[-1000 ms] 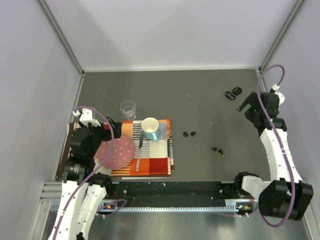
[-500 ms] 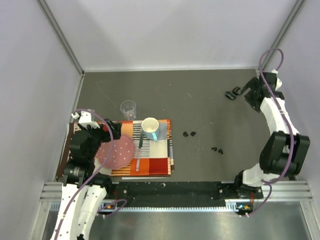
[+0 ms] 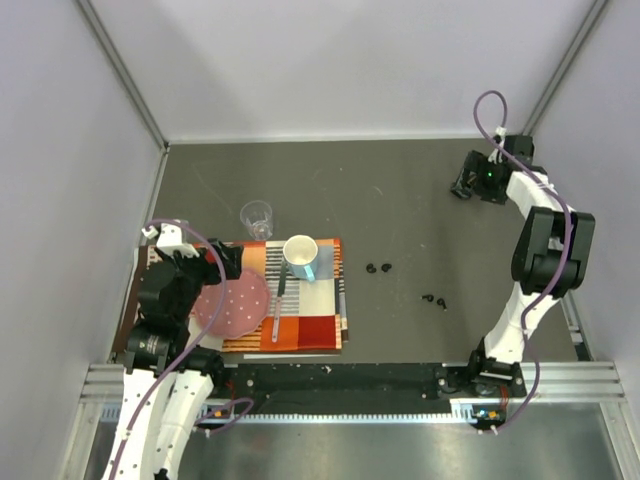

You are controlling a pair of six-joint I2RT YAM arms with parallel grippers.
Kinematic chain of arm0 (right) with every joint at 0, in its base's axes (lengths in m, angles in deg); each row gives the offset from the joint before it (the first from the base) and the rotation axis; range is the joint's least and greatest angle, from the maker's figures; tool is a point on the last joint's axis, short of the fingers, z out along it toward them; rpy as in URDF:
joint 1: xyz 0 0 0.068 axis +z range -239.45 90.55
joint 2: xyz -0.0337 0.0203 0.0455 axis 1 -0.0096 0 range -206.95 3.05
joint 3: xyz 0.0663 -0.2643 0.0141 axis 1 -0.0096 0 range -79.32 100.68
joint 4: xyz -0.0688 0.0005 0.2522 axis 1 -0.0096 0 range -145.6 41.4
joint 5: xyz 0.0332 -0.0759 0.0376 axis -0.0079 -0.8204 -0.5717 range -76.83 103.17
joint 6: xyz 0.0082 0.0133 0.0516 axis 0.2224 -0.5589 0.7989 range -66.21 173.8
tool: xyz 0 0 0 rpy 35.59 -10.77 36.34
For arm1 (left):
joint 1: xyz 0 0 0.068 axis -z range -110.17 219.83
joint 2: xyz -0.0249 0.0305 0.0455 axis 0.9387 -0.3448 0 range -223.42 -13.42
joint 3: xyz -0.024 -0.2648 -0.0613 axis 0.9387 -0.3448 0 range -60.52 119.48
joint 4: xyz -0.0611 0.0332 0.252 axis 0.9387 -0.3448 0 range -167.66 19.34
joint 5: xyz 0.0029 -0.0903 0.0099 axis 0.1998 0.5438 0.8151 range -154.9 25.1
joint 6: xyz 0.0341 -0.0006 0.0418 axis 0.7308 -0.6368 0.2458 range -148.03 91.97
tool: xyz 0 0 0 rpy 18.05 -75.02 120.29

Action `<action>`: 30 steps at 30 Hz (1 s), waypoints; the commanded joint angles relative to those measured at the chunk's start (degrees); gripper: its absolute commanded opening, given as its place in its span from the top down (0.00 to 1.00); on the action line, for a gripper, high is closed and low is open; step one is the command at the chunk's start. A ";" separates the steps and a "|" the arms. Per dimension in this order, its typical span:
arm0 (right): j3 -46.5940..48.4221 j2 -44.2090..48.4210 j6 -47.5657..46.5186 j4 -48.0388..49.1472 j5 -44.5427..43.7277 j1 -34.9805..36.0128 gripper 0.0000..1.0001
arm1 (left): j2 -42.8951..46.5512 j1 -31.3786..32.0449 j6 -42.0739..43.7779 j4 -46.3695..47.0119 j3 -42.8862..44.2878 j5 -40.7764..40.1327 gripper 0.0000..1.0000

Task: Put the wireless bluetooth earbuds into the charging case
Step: Pick up the charging case at the center of the board.

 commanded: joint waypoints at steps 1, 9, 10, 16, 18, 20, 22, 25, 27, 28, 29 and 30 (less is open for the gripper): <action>1.54 0.66 -10.31 8.05 3.81 0.24 0.09 | 0.31 -0.30 0.38 3.21 -0.17 0.53 0.02; 3.81 -2.94 -16.99 9.30 2.59 2.35 0.12 | 0.40 -0.30 0.38 3.48 -0.26 1.50 0.02; 4.33 -3.46 -17.34 9.29 1.02 3.13 0.15 | 0.49 -0.30 0.38 3.48 -0.34 1.59 0.02; 5.48 -6.10 -20.16 8.94 -3.73 5.34 0.16 | 0.66 -0.30 0.38 3.22 -0.43 1.50 0.02; 6.27 -7.50 -20.16 8.07 -6.37 5.95 0.18 | 0.66 -0.30 0.38 3.30 -0.43 1.33 0.02; 6.71 -8.04 -20.51 8.06 -7.79 6.04 0.19 | 0.66 -0.30 0.38 3.21 -0.34 1.33 0.02; 6.89 -8.65 -20.42 8.06 -8.22 5.96 0.20 | 0.75 -0.30 0.38 3.21 -0.43 1.41 0.02; 7.67 -9.35 -19.98 7.62 -8.32 6.04 0.20 | 0.66 -0.30 0.38 3.30 -0.34 1.33 0.02; 8.20 -9.79 -19.89 7.01 -8.32 6.04 0.21 | 0.58 -0.30 0.38 3.30 -0.43 1.24 0.02; 8.64 -9.97 -19.89 6.83 -8.32 6.04 0.21 | 0.58 -0.30 0.38 3.22 -0.43 1.24 0.02; 8.82 -10.23 -19.89 6.48 -8.23 6.04 0.21 | 0.58 -0.30 0.38 3.21 -0.43 1.32 0.02; 8.91 -10.32 -19.89 6.48 -8.14 6.04 0.21 | 0.58 -0.22 0.38 3.21 -0.43 1.33 0.02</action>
